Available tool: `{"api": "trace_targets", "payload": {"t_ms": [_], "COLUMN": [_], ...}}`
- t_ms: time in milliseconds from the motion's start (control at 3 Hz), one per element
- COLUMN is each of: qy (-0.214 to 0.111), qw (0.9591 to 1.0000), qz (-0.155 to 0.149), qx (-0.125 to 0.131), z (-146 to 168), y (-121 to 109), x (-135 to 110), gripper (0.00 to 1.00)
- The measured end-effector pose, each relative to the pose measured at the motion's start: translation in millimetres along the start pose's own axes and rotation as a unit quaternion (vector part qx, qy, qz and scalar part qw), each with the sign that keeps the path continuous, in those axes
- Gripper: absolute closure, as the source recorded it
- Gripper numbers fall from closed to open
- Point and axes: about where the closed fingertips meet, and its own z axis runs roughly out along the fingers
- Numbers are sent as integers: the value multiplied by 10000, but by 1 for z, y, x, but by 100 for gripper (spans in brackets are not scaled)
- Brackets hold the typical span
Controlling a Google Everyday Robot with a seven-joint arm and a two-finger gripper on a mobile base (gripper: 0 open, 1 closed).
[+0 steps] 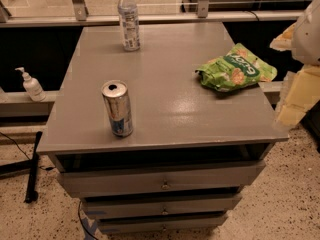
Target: Knock blue plastic bottle over
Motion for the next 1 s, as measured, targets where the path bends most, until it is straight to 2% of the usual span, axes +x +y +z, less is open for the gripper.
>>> {"api": "trace_targets", "payload": {"t_ms": [333, 667, 1000], "qy": [0, -133, -685], "qw": [10000, 9998, 9970], "qz": [0, -17, -122], "qx": [0, 130, 354], "z": [0, 0, 19], "y": [0, -8, -45], "x": [0, -1, -22], "gripper": [0, 0, 0]}}
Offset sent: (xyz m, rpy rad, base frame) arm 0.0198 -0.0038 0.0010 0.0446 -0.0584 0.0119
